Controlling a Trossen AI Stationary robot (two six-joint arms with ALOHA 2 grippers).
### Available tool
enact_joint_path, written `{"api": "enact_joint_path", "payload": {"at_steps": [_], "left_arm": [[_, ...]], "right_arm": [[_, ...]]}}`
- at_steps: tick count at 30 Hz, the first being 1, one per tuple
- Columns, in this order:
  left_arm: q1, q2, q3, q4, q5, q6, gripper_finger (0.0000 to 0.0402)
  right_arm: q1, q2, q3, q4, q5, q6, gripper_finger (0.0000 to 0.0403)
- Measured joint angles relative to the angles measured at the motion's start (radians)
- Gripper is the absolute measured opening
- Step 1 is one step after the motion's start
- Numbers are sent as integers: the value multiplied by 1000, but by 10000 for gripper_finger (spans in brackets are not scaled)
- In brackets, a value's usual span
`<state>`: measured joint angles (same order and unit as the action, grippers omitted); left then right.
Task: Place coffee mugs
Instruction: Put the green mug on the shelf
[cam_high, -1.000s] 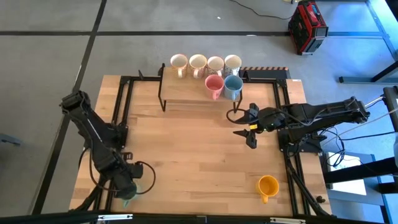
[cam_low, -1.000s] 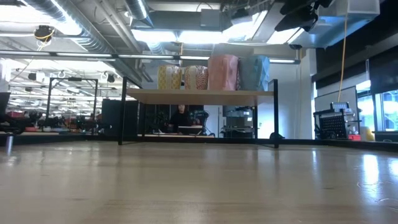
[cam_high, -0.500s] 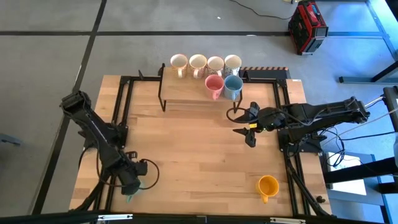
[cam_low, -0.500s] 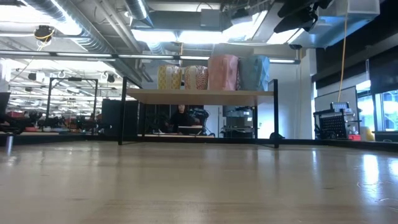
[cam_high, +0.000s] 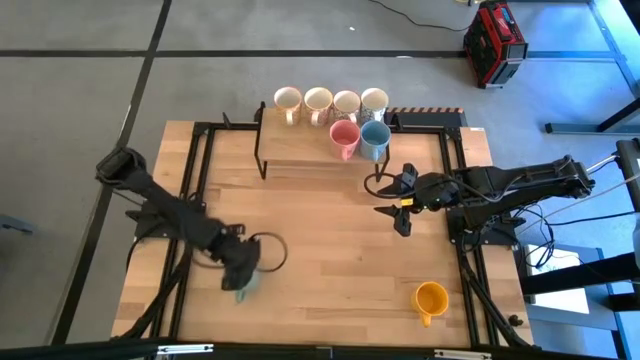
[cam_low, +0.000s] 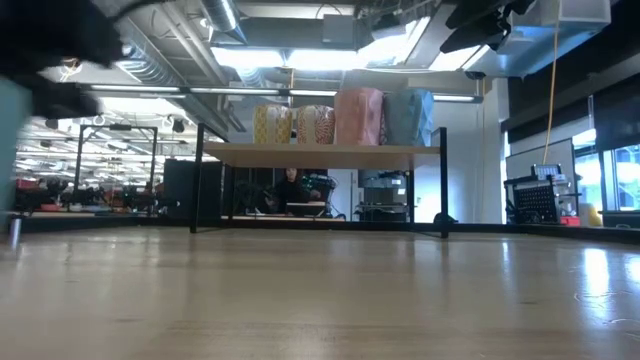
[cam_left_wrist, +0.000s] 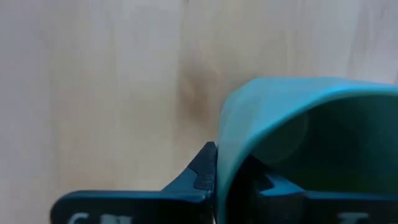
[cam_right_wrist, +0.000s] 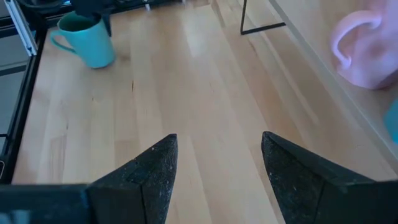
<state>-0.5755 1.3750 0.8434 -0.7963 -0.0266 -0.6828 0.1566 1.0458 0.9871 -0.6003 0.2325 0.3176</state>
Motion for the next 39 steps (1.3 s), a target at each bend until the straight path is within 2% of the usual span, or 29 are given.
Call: {"api": "enact_joint_path", "payload": {"at_steps": [3,9,16,22,28,35,39], "left_arm": [[112,0,41,0,1,115,15],[310,26,103,-6,-66,347,14],[458,161,176,-34,-35,552,14],[494,258,254,-53,8,611,17],[517,291,262,-60,28,609,30],[518,278,259,-48,32,610,81],[518,271,285,-113,57,608,115]], "right_arm": [[0,0,0,-3,0,0,223],[0,0,0,-4,1,0,223],[0,0,0,-9,1,0,223],[0,0,0,-38,-6,37,223],[0,0,0,-50,-6,44,223],[0,0,0,-54,-6,44,223],[0,0,0,-55,-8,44,223]]}}
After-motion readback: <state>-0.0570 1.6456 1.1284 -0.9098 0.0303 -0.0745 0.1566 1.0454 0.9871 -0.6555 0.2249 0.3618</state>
